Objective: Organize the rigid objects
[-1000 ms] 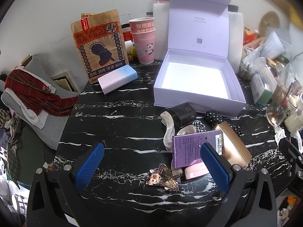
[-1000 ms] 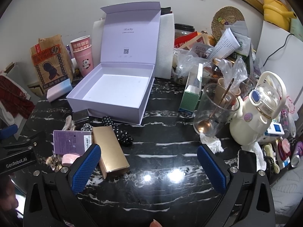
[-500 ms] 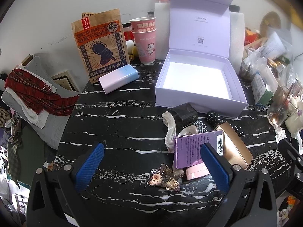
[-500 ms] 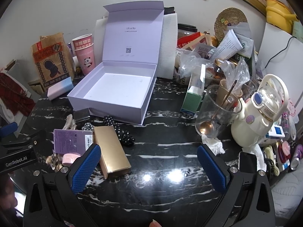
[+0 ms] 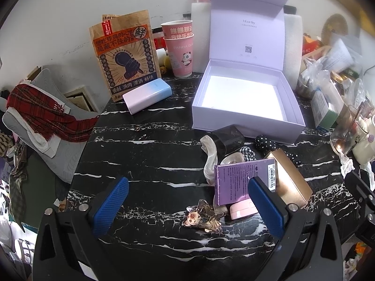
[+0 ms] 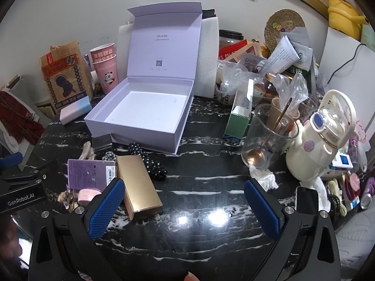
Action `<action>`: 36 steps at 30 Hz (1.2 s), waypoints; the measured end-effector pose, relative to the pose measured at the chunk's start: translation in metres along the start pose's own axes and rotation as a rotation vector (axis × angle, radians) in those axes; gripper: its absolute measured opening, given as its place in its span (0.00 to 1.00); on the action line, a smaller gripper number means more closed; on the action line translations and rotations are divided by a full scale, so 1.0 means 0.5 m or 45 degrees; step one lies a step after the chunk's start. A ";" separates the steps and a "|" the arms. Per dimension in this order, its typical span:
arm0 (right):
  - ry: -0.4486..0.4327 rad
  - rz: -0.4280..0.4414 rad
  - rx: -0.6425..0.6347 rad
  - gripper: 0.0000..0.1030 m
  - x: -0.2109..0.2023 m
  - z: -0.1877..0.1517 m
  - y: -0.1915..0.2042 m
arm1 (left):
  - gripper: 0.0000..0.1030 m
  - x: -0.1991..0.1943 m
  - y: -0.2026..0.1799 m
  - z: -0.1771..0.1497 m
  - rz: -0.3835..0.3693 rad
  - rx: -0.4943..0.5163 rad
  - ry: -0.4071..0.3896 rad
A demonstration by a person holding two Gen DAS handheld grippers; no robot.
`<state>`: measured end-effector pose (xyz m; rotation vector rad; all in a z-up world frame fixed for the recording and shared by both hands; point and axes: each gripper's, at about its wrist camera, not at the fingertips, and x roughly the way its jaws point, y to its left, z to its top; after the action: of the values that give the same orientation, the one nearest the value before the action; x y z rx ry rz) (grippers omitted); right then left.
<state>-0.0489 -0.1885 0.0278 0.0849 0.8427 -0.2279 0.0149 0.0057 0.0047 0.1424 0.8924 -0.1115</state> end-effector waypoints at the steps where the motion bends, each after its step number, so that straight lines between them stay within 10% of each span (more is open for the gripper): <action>1: 0.002 0.005 0.002 1.00 0.000 -0.002 -0.001 | 1.00 -0.001 0.000 -0.003 -0.001 -0.002 0.001; 36: 0.065 0.238 0.003 1.00 0.057 -0.076 0.027 | 1.00 0.080 0.024 -0.114 -0.151 -0.057 0.176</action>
<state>-0.0551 -0.1737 -0.0188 0.1713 0.8793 -0.0515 -0.0018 0.0259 -0.0611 0.0557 1.0404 -0.1939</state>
